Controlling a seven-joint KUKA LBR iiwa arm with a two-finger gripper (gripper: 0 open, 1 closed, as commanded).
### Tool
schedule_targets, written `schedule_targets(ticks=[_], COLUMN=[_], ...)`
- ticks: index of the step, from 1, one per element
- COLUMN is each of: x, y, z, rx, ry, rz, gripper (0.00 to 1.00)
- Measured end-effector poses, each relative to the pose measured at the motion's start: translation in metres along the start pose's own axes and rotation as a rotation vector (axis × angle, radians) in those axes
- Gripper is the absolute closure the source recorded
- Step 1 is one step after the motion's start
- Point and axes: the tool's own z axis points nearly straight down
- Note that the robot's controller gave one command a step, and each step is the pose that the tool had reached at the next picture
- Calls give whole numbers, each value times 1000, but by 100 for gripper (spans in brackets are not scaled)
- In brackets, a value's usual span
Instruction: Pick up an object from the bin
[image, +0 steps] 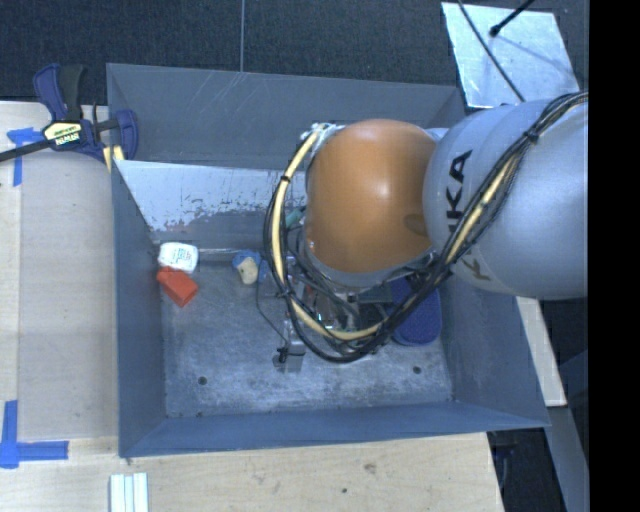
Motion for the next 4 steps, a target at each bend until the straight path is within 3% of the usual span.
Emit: schedule_targets(ticks=[1,2,3,4], x=[-97,-101,-119,-108], y=[37,95,79,96], z=[155,118,118,151], rx=[-1,-5,-2,-2], ry=[-7,-12,-10,-8], rz=[68,36,103,121], gripper=[0,0,0,0])
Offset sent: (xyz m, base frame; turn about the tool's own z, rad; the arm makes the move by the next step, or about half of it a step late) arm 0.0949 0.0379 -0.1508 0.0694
